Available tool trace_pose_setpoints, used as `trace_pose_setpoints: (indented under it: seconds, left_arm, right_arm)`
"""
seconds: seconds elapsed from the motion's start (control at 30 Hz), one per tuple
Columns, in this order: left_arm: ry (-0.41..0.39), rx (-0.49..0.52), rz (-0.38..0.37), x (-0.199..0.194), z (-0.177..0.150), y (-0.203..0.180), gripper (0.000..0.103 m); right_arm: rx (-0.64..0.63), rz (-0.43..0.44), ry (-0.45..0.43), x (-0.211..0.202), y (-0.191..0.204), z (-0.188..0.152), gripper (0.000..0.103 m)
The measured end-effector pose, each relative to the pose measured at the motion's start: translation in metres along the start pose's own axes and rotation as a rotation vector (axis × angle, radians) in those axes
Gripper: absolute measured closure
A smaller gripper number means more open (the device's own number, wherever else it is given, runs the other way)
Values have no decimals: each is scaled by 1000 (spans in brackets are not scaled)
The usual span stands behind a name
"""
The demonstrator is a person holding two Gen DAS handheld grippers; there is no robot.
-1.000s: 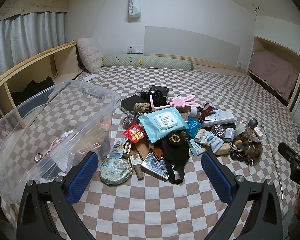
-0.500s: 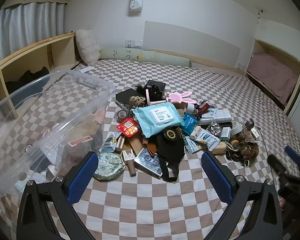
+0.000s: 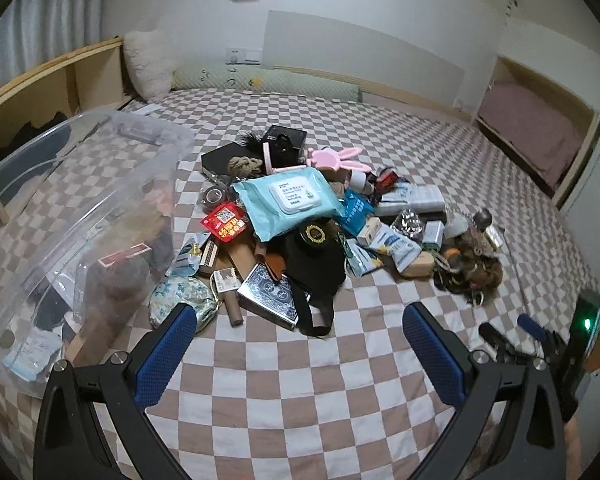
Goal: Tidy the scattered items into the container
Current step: 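Reach the right gripper to the white boxed item and close on it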
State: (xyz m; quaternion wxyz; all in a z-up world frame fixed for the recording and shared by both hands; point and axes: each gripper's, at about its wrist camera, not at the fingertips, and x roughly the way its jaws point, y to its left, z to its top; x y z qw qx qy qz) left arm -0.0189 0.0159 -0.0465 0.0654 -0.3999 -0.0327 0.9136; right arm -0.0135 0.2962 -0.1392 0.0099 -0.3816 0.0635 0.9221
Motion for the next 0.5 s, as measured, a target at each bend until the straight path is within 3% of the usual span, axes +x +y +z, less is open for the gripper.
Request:
trace_pose_setpoints:
  seconds: [0.17, 0.3, 0.5]
  left_arm:
    - [13, 65, 19, 6, -5, -11, 0]
    - [46, 68, -13, 11, -7, -13, 0]
    - [46, 84, -26, 12, -7, -18, 0]
  right_arm:
    - [54, -4, 13, 17, -28, 9, 0]
    - [99, 9, -7, 25, -46, 34, 0]
    - [162, 23, -49, 38, -69, 77, 14]
